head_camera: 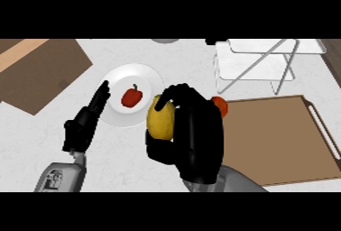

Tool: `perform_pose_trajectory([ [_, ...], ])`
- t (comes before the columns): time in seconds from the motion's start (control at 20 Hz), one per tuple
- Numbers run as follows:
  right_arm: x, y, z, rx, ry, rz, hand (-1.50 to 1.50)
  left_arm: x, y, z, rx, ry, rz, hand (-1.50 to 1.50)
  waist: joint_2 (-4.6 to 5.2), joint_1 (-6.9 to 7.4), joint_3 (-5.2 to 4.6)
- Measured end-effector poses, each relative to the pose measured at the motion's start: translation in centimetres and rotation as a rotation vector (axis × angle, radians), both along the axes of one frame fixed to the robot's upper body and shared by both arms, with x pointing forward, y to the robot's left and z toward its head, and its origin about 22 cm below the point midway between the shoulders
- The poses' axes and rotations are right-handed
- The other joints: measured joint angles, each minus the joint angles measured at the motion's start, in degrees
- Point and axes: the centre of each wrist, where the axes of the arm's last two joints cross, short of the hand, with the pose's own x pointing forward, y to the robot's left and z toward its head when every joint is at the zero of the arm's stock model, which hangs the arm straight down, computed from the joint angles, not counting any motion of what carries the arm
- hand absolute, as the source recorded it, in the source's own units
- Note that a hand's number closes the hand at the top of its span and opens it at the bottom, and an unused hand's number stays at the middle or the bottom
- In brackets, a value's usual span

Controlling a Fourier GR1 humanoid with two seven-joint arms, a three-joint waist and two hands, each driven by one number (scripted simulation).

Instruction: Pick the lemon from the tray and place it in the tiered shelf

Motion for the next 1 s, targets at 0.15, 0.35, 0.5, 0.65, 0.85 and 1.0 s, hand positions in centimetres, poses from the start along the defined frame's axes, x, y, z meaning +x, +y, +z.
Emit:
perform_pose_trajectory([
  [0.15,-0.2,-0.7,2.1,0.000,-0.075,-0.052,1.50,-0.4,0.6,-0.7,-0.005,0.005,0.004,0.00,-0.02,-0.26,-0.01],
  [0.35,0.5,-1.9,5.1,0.012,-0.166,-0.134,1.50,-0.2,0.2,-0.5,-0.002,0.006,0.003,0.00,-0.01,-0.36,0.00],
  [0.5,1.4,-2.4,6.9,-0.007,-0.212,-0.192,1.50,0.1,0.1,-0.5,-0.003,0.002,0.006,0.00,0.05,-0.26,0.00],
  [0.65,2.4,-3.3,8.8,-0.018,-0.238,-0.241,1.50,0.3,0.0,-0.5,-0.005,0.000,0.005,0.00,0.12,-0.21,0.01],
  [0.85,3.7,-4.4,11.1,-0.028,-0.255,-0.289,1.50,0.0,-0.4,-0.7,-0.003,0.000,-0.002,0.00,0.15,-0.08,0.00],
  [1.0,4.9,-5.7,12.5,-0.034,-0.255,-0.340,1.50,0.2,-0.3,-0.5,0.003,-0.003,-0.002,0.00,0.19,0.00,0.01],
])
